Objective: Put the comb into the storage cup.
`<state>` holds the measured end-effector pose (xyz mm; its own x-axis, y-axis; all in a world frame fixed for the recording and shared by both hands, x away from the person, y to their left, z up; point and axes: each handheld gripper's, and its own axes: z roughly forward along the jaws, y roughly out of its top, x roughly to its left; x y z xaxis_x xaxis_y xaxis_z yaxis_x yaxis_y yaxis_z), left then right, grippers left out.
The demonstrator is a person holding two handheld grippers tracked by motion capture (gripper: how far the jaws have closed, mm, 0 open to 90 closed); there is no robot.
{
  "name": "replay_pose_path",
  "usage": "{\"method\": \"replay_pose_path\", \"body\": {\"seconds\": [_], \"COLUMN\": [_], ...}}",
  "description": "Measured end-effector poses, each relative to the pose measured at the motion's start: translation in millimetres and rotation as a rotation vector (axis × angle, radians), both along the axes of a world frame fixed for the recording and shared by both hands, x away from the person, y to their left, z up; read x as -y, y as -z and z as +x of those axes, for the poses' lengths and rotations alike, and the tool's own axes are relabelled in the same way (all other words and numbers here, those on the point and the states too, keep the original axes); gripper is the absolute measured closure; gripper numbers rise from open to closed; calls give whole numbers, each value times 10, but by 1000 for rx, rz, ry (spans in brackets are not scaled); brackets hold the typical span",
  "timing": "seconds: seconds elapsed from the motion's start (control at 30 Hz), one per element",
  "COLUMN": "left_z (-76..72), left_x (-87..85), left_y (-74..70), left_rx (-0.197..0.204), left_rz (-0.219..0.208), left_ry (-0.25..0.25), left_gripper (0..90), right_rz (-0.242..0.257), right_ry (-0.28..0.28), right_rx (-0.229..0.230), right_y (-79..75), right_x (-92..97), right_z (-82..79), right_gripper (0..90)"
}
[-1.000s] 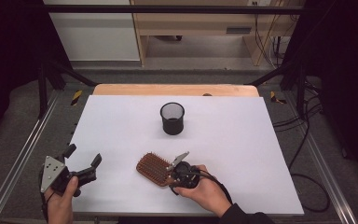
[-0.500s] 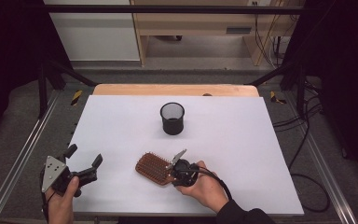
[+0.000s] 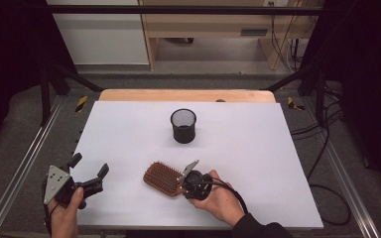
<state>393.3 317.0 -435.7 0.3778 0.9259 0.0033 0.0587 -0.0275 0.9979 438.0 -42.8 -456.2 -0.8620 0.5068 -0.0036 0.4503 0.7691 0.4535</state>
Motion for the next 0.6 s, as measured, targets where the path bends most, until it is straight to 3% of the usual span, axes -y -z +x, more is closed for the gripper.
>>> {"method": "replay_pose_path", "body": {"seconds": [0.33,0.4,0.6], "left_z": [-3,-6,-54], "left_x": [19,44,189], "left_y": [-8,-15,-60], "left_rx": [-1,-3,-6], "left_rz": [-6,-14,-40], "left_ry": [7,19,82], "left_gripper": [28,28,28], "right_rz": [74,115,174], "right_ry": [15,27,63], "right_rx": [46,74,131], "right_y": [-48,-99,-175], "right_x": [99,168,290], "right_z": [11,12,17], "right_gripper": [728,728,728]}}
